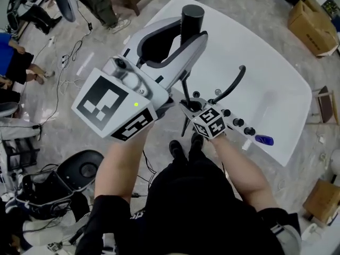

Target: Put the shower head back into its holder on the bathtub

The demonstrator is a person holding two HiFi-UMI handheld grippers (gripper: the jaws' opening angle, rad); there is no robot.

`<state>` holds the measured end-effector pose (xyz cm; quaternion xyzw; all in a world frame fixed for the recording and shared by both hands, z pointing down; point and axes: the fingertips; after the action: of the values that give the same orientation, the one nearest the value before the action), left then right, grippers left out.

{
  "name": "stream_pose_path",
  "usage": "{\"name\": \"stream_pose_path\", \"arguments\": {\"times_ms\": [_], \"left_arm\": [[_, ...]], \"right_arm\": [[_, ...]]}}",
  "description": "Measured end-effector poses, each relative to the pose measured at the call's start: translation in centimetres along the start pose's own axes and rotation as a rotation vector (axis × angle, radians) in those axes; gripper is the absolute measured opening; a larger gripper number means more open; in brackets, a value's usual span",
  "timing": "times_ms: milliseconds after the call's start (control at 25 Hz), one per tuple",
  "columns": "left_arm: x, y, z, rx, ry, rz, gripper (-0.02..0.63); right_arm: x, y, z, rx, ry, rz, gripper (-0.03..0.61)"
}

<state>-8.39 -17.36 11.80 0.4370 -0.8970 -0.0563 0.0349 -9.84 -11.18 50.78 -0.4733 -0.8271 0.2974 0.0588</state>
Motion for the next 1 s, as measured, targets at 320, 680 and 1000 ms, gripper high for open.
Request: {"name": "stream_pose_path", "arguments": {"times_ms": [320,680,1000], "left_arm": [[1.5,1.0,-0.4,-0.029,0.044,0.021,0.141],[2.3,1.1,-0.5,-0.006,-0.042,0.038,0.144],[3.5,3.7,-1.1,-0.017,-0.031,0.093,0.143]], "right_arm": [[-2.3,1.0,-3.4,0.092,-0.036,0.030,0.095],[-8.5,2.1,1.2,0.026,-0.021,-0.115,0.058],[-14.1,5.4,12.0,-0.134,0.057,-0.275,0.057]]}}
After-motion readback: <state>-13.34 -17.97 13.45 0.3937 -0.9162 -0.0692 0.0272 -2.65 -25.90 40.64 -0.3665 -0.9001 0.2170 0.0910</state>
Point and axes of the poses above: the fingertips, and each gripper's own axes: y backward along the fingers, x to its left, z out of its top, and after that the axes turned 8 degrees about -z, right-handed
